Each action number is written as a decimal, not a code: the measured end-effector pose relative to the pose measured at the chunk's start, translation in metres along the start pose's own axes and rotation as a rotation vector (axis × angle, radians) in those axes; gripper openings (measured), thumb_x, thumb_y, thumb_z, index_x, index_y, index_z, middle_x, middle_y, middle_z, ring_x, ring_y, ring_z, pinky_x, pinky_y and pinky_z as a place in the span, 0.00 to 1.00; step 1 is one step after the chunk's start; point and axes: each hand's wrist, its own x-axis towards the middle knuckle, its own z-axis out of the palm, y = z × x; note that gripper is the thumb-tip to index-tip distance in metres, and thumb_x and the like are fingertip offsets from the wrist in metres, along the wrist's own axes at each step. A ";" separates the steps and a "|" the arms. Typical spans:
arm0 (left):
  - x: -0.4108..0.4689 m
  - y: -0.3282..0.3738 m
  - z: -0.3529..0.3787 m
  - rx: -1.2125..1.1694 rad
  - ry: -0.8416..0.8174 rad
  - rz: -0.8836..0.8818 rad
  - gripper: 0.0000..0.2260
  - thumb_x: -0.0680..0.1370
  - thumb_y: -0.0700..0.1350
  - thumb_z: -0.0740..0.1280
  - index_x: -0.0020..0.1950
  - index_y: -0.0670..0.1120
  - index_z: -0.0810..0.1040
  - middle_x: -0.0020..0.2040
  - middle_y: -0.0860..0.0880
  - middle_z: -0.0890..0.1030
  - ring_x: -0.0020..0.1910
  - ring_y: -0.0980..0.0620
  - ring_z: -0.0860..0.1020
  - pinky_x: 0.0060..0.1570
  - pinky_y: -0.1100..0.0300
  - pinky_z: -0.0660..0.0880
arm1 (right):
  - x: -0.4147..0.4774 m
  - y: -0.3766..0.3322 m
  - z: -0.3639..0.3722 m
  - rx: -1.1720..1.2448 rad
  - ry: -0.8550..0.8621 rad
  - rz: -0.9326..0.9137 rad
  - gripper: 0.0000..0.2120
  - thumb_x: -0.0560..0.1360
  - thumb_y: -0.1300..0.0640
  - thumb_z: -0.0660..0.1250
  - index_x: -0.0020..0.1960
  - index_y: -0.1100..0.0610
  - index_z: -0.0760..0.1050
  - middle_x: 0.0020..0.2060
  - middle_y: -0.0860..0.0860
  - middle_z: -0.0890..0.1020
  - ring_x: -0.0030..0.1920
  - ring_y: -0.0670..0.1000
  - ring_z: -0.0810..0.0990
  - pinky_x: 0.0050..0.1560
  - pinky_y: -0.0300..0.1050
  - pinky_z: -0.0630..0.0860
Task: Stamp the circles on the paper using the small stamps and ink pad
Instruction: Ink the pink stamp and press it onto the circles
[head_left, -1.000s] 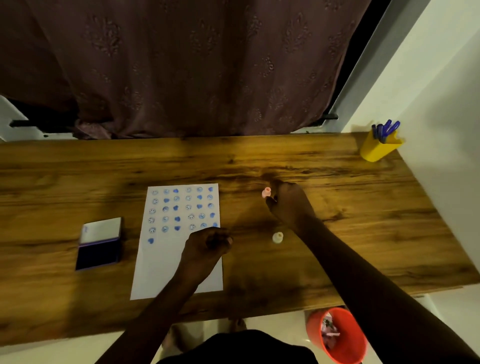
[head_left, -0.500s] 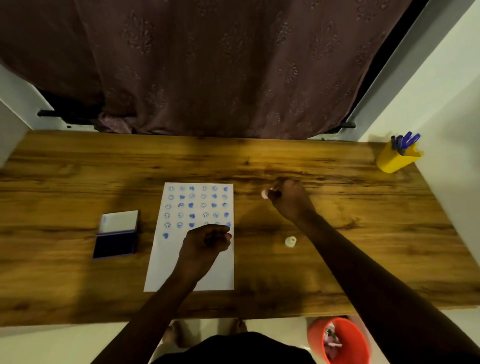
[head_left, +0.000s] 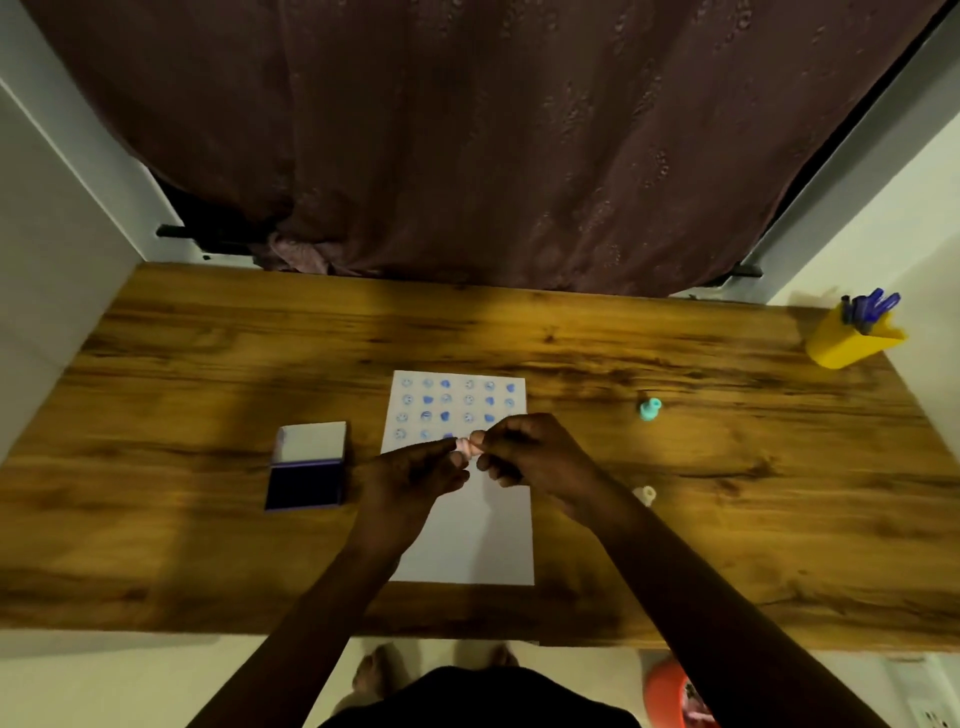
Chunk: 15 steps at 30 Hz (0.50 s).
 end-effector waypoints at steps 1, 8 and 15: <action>-0.002 -0.001 -0.007 0.012 0.003 -0.006 0.21 0.77 0.38 0.75 0.65 0.56 0.80 0.62 0.52 0.85 0.58 0.49 0.85 0.48 0.56 0.85 | 0.000 0.000 0.007 -0.004 -0.013 -0.003 0.10 0.77 0.50 0.75 0.50 0.57 0.84 0.40 0.53 0.89 0.37 0.47 0.86 0.40 0.38 0.81; -0.014 -0.002 -0.063 0.086 0.070 -0.050 0.11 0.75 0.46 0.76 0.57 0.48 0.87 0.54 0.50 0.89 0.51 0.46 0.88 0.47 0.58 0.85 | 0.007 -0.004 0.050 -0.081 -0.131 -0.169 0.10 0.73 0.60 0.78 0.55 0.56 0.86 0.49 0.51 0.89 0.51 0.51 0.88 0.49 0.43 0.84; -0.022 -0.002 -0.125 0.058 0.251 -0.018 0.11 0.77 0.43 0.74 0.59 0.49 0.84 0.53 0.46 0.88 0.52 0.46 0.88 0.53 0.48 0.85 | 0.031 -0.005 0.103 -0.525 -0.030 -0.364 0.12 0.74 0.49 0.77 0.56 0.49 0.85 0.50 0.45 0.88 0.49 0.41 0.84 0.51 0.36 0.81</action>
